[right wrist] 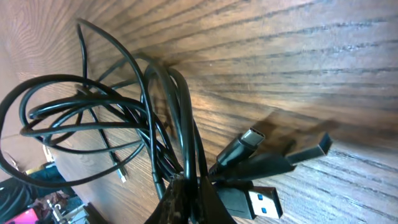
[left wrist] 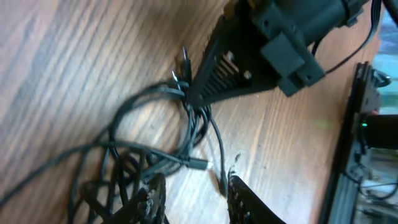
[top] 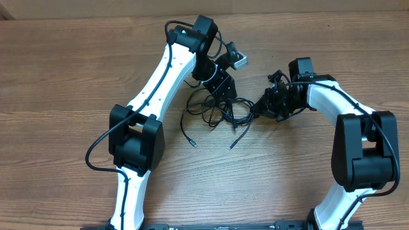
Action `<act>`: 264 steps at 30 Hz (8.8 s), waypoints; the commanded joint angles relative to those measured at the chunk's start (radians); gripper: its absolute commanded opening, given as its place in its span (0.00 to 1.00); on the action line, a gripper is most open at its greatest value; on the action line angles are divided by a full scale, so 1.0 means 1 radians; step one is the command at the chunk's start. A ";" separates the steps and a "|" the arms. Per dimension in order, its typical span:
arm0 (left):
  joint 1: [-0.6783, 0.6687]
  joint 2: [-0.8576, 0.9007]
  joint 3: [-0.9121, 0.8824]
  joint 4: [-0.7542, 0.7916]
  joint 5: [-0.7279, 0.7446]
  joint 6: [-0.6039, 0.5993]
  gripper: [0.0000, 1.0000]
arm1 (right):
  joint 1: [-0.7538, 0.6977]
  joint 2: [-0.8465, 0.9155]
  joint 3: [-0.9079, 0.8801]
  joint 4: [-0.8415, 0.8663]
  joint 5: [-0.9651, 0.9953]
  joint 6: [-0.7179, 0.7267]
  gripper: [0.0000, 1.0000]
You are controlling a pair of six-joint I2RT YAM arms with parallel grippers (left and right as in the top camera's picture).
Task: Untangle cables
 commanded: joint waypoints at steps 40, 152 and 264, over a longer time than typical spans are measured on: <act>-0.062 0.106 -0.222 0.159 -0.038 0.167 0.43 | -0.039 0.007 -0.007 -0.004 -0.131 -0.057 0.04; -0.108 0.108 -0.283 0.197 -0.151 0.026 0.51 | 0.156 0.009 -0.013 -0.130 0.277 0.151 0.47; 0.142 -0.314 -0.234 0.009 -0.119 -0.214 0.70 | 0.032 0.009 -0.013 0.008 0.132 0.196 0.04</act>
